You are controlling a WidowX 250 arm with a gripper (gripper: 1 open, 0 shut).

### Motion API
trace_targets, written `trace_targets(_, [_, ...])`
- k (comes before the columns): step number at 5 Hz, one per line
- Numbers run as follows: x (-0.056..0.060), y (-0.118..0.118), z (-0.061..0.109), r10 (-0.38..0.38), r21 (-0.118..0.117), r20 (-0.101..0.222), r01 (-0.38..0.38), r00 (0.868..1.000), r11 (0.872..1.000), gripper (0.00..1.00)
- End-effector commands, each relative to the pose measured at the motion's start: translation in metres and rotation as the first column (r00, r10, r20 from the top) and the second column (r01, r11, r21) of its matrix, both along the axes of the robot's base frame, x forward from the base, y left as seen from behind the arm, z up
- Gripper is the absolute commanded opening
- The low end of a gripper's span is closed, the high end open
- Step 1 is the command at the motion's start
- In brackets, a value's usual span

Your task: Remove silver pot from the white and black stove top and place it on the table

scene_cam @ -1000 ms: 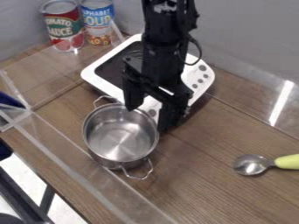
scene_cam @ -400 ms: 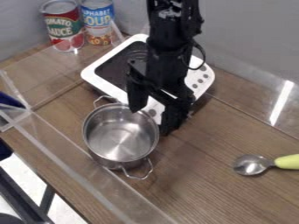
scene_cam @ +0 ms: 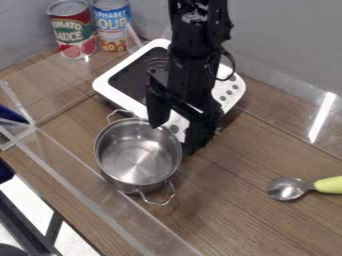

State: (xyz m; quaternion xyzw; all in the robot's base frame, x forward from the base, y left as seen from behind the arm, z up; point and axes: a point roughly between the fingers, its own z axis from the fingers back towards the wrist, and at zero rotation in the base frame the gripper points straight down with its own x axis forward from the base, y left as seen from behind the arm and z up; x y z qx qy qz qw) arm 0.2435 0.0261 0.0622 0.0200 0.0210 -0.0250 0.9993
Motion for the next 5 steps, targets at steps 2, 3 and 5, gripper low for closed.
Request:
trace_targets(2, [0.0020,-0.0029,0.0083,-0.037,0.021,0.043,0.036,0.998,0.999,1.00])
trace_targets(3, [0.0007,-0.0002,0.0070,-0.044,0.022,0.050,0.043,0.998,0.999,1.00])
trace_targets(5, [0.0007,0.0040,0.0055,-0.057,0.020,0.063,0.056,0.996,0.998,1.00])
